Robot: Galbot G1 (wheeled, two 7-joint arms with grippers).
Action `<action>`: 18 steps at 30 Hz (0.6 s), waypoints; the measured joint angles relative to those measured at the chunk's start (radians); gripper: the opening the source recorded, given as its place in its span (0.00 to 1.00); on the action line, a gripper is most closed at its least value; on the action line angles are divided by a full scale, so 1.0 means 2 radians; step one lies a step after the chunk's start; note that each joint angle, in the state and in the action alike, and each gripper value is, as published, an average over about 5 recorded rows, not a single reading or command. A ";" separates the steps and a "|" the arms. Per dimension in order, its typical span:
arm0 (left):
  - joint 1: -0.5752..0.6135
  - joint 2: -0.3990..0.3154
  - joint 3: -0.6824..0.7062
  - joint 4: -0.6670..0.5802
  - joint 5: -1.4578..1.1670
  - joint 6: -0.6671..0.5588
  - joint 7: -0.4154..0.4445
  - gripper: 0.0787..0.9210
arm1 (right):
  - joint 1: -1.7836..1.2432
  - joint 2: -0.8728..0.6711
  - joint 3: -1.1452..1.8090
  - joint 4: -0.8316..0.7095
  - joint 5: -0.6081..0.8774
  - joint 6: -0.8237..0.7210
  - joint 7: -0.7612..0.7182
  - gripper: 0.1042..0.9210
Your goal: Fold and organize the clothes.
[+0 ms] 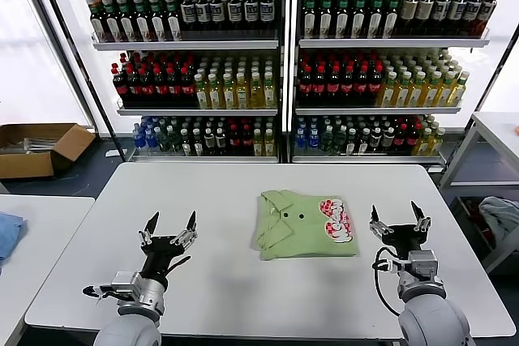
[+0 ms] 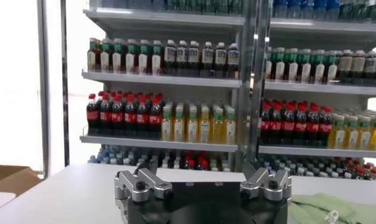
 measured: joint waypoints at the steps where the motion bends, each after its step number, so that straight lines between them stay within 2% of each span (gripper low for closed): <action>1: 0.000 -0.001 0.000 -0.001 0.001 -0.001 0.000 0.88 | -0.001 0.000 0.001 0.001 -0.001 0.000 0.000 0.88; 18: -0.010 0.002 -0.005 0.002 0.001 -0.003 0.000 0.88 | -0.009 0.005 0.002 0.012 -0.004 0.000 -0.003 0.88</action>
